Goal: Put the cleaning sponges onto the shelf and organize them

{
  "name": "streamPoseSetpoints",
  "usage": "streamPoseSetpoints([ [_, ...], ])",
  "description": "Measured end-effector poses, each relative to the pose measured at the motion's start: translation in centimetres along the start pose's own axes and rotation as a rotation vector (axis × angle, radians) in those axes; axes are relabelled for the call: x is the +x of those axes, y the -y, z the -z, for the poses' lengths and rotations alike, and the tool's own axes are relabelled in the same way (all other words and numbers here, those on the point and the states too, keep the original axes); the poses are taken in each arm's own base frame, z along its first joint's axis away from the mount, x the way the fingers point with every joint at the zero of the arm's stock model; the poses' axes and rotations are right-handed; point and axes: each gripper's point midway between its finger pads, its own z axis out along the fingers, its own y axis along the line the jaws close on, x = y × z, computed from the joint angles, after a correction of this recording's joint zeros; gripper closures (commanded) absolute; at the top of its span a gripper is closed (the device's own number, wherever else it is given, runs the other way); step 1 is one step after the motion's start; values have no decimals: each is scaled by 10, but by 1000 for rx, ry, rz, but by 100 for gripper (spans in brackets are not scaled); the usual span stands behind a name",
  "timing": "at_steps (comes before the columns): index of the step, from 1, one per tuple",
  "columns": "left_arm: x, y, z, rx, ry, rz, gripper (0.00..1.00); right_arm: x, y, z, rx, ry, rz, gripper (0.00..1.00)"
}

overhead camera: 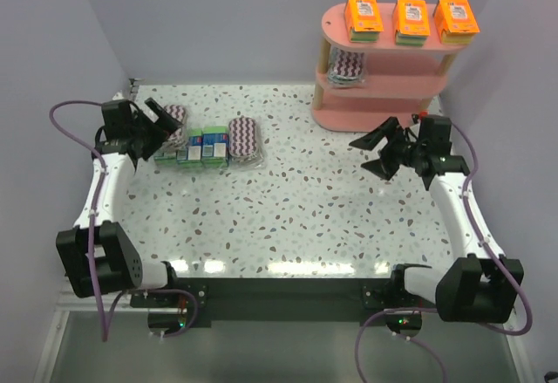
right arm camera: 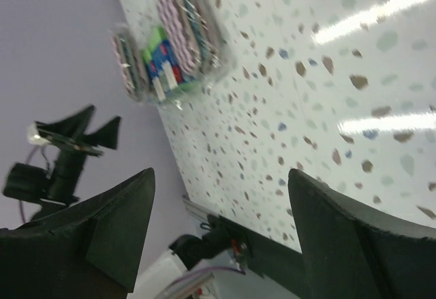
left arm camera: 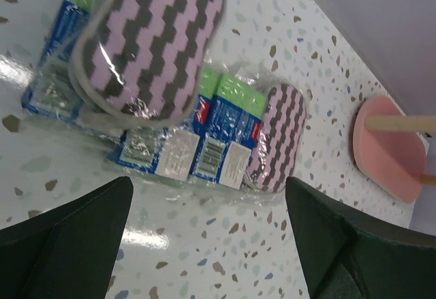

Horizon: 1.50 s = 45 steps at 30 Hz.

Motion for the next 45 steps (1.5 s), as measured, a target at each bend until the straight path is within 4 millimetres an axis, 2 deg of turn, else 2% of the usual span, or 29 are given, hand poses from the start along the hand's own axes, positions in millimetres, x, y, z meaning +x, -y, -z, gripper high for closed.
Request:
streamPoseSetpoints([
  [3, -25, -16, -10, -28, 25, 35, 3, 38, 35, 0, 70, -84, -10, 18],
  [6, -42, -41, -18, -59, 32, 90, 7, 61, 55, 3, 114, -137, -20, 18],
  [8, -48, -57, -25, -75, 30, 122, 8, 67, 61, 6, 127, -148, -22, 18],
  [11, -45, -73, -35, -89, 1, 154, 11, 69, 63, 8, 130, -152, -12, 18],
  [16, -39, -73, -61, -29, -65, 158, 19, 70, 63, 9, 130, -152, -5, 18],
  [19, -37, -73, -75, 5, -96, 154, 29, 70, 62, 9, 126, -157, -6, 18],
  [20, -36, -74, -78, 12, -105, 151, 38, 71, 62, 9, 124, -159, -6, 18],
  [22, -37, -73, -85, 32, -116, 140, 47, 71, 61, 10, 121, -163, -6, 19],
  [23, -36, -72, -87, 42, -121, 136, 55, 72, 61, 10, 120, -164, -7, 19],
  [28, -36, -66, -89, 91, -131, 117, 73, 73, 65, 7, 123, -167, -18, 20],
  [31, -32, -64, -90, 120, -135, 107, 87, 77, 71, 6, 135, -176, -33, 20],
  [32, -29, -64, -90, 129, -140, 109, 96, 77, 72, 6, 137, -177, -35, 20],
  [33, -24, -64, -90, 137, -150, 112, 100, 78, 73, 6, 138, -178, -37, 20],
  [35, -13, -63, -88, 161, -165, 120, 100, 77, 72, 6, 137, -177, -37, 21],
  [37, -3, -55, -81, 194, -176, 128, 100, 77, 71, 6, 131, -174, -34, 21],
  [39, 5, -37, -70, 240, -182, 121, 100, 76, 70, 5, 127, -171, -31, 21],
  [42, 12, 6, -51, 337, -176, 82, 100, 74, 69, 4, 119, -166, -26, 21],
  [45, 22, 59, -20, 464, -157, 25, 100, 73, 67, 4, 109, -165, -23, 22],
])
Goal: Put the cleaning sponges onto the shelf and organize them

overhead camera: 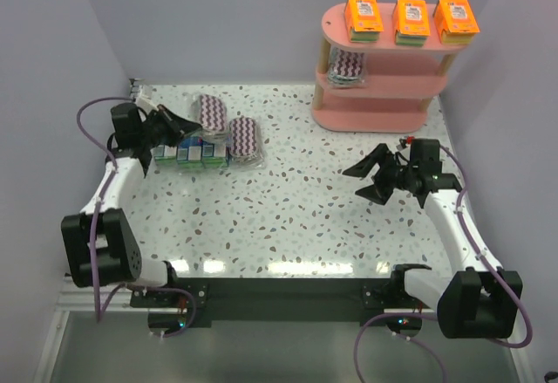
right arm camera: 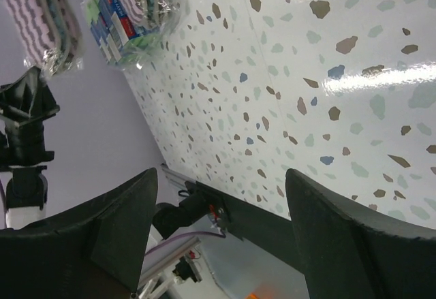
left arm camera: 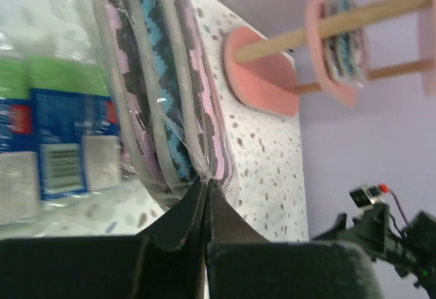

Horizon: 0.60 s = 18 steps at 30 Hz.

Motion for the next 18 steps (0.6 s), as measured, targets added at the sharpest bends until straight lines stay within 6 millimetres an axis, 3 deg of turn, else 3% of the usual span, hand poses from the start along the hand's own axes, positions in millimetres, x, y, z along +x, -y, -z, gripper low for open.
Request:
streamPoseSetpoints([
  [3, 28, 51, 12, 121, -7, -44, 100, 0, -2, 0, -11, -3, 2, 22],
  [5, 57, 70, 19, 182, -36, -49, 100, -1, -3, -1, -16, -7, 3, 22],
  [7, 89, 77, 23, 218, -81, -36, 100, -1, -2, -3, -17, -8, 3, 22],
  [10, 153, 74, 26, 238, -189, 19, 100, 0, 0, -4, -16, -12, 0, 22],
  [14, 236, 46, 36, 181, -329, 119, 100, 1, 2, -7, -18, -21, -3, 22],
  [18, 271, 17, 39, 97, -321, 201, 100, 11, 1, -12, -22, -63, 9, 22],
])
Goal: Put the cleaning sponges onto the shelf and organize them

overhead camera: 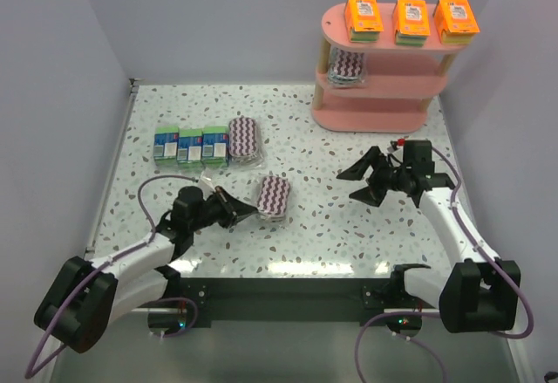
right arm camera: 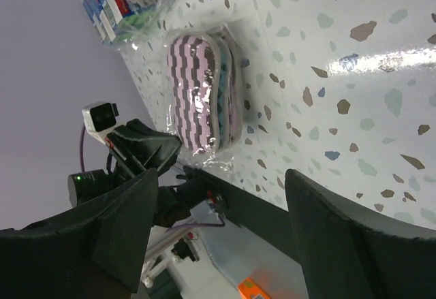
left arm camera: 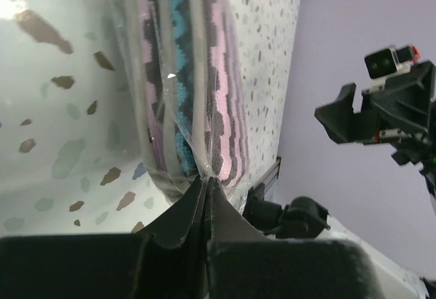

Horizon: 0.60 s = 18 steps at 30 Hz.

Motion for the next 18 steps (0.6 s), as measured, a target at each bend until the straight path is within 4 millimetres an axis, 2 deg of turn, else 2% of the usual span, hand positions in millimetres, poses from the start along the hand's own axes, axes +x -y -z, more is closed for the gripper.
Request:
streamPoseSetpoints([
  [3, 6, -14, -4, -39, 66, 54, 100, 14, -1, -7, 6, -47, 23, 22],
  [8, 10, -14, -18, -52, 146, 107, 100, 40, -3, -15, 12, -123, 55, 21],
  [14, 45, -25, -53, -110, 102, 148, 100, 62, 14, -15, 27, -174, -8, 22],
  [18, 67, -13, -78, -74, 57, 176, 100, 77, 31, -18, 49, -215, -72, 22],
])
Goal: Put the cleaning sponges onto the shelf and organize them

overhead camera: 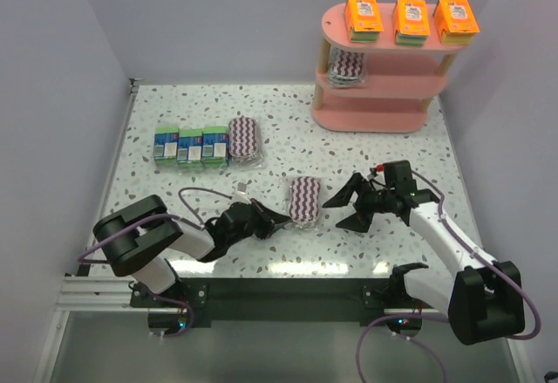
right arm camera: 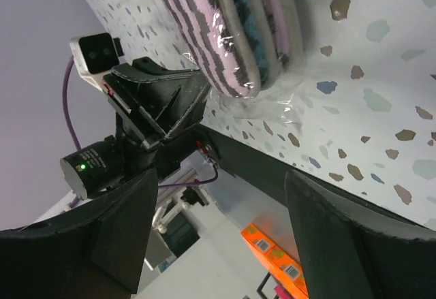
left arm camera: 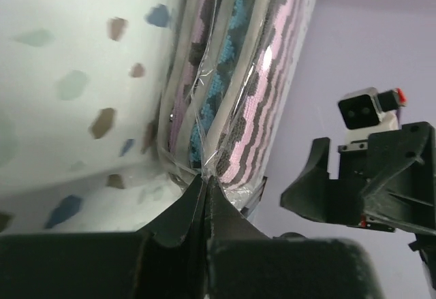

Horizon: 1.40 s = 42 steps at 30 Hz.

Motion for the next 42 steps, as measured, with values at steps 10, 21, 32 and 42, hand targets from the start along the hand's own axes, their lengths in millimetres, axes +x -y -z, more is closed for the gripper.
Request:
streamPoseSetpoints([
  [10, 23, 58, -23, 141, -46, 5, 100, 11, 16, -11, 34, -73, -50, 25],
  [21, 41, 50, -31, 115, -83, 4, 100, 6, 32, -21, 74, -37, -169, 42],
  [32, 59, 43, -35, 96, -119, -7, 100, -13, 46, -35, 161, 24, -257, 50],
  [42, 64, 38, -35, 82, -136, 6, 100, -24, 50, -37, 187, 83, -242, 62],
])
